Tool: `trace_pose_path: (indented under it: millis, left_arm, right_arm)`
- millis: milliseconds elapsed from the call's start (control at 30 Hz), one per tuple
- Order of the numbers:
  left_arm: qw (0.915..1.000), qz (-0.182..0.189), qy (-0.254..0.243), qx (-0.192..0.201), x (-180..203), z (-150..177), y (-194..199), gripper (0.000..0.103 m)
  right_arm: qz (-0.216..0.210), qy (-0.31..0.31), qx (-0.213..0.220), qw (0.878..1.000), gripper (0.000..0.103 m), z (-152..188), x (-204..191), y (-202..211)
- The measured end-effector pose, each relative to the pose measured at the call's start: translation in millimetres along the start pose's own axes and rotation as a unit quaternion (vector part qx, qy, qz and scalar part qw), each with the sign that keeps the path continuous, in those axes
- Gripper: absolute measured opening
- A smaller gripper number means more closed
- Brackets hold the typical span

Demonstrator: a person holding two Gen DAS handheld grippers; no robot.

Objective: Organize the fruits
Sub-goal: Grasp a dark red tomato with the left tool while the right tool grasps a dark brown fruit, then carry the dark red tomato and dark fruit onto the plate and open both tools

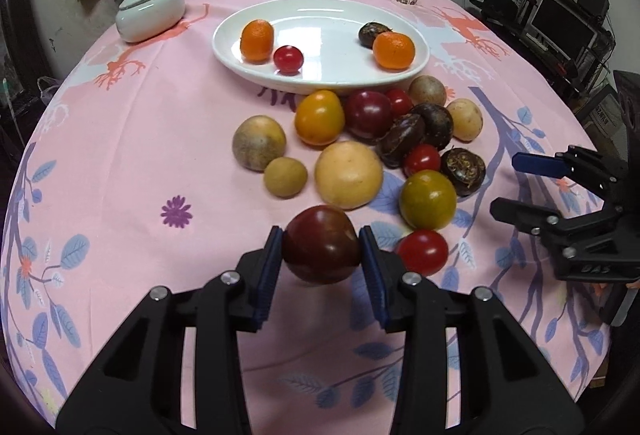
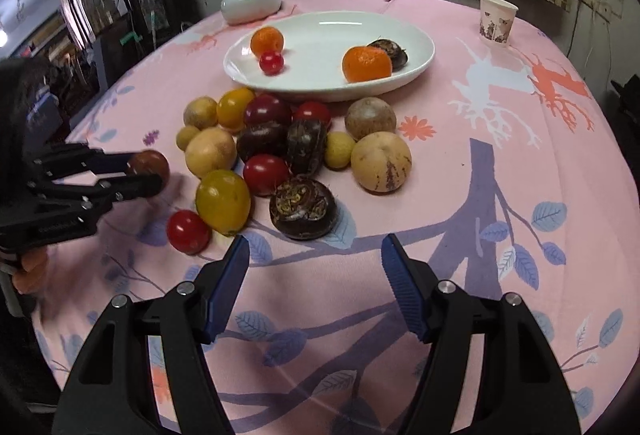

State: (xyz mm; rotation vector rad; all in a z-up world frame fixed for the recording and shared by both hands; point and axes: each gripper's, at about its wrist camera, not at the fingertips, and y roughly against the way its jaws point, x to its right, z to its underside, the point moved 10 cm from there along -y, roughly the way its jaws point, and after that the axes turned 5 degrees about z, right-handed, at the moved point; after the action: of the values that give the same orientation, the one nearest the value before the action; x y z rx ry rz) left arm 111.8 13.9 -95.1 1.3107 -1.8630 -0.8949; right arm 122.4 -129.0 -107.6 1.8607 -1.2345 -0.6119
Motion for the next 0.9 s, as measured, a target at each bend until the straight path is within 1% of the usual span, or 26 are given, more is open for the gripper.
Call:
trace_pose_path:
  millis: [67,167,233,267,367,433,633,733,800,833,900]
  left_arm:
    - [0.9999,0.010,0.010,-0.006,-3.6,5.4,-1.5,0.039]
    - [0.9998,0.008,0.017,-0.008,-9.0,10.6,-4.2,0.039]
    - [0.9997,0.014,0.022,-0.006,-10.5,11.4,-3.1,0.039]
    - [0.9996,0.015,0.021,-0.005,-10.7,11.8,-2.7,0.039]
    - [0.9996,0.019,0.021,-0.004,-10.6,12.9,-2.8,0.040]
    - [0.9995,0.022,0.024,-0.001,-11.2,13.6,-2.5,0.040]
    - [0.9995,0.023,0.021,0.001,-8.2,13.0,-7.2,0.041]
    - [0.9989,0.033,0.032,-0.008,-6.7,15.8,-15.1,0.046]
    - [0.9994,0.024,0.024,-0.003,-5.0,14.9,-15.9,0.043]
    - [0.9994,0.025,0.024,0.000,-3.8,14.4,-15.7,0.040]
    - [0.9991,0.028,0.033,0.000,-4.7,13.7,-15.8,0.039]
  right_arm:
    - [0.013,0.022,-0.009,1.000,0.069,-1.1,-3.3,-7.3]
    - [0.007,0.032,-0.019,0.999,0.069,-6.4,-8.0,-17.9]
    - [0.008,0.035,-0.027,0.999,0.062,-9.5,-10.5,-26.2]
    - [0.004,0.034,-0.032,0.999,0.057,-10.2,-12.0,-30.2]
    - [-0.008,0.027,-0.016,0.999,0.044,-17.0,-14.8,-31.8]
    - [-0.006,0.027,-0.010,1.000,0.043,-17.9,-15.3,-30.9]
    - [-0.019,0.017,0.010,1.000,0.043,-13.8,-11.4,-15.2]
    - [-0.016,0.013,0.018,1.000,0.043,-11.2,-6.2,-6.2]
    - [-0.016,0.010,0.023,1.000,0.043,-9.8,-3.3,-1.3]
    - [-0.016,0.010,0.025,1.000,0.043,-9.3,-2.7,0.4]
    - [-0.016,0.007,0.028,0.999,0.043,-9.6,-1.2,2.8]
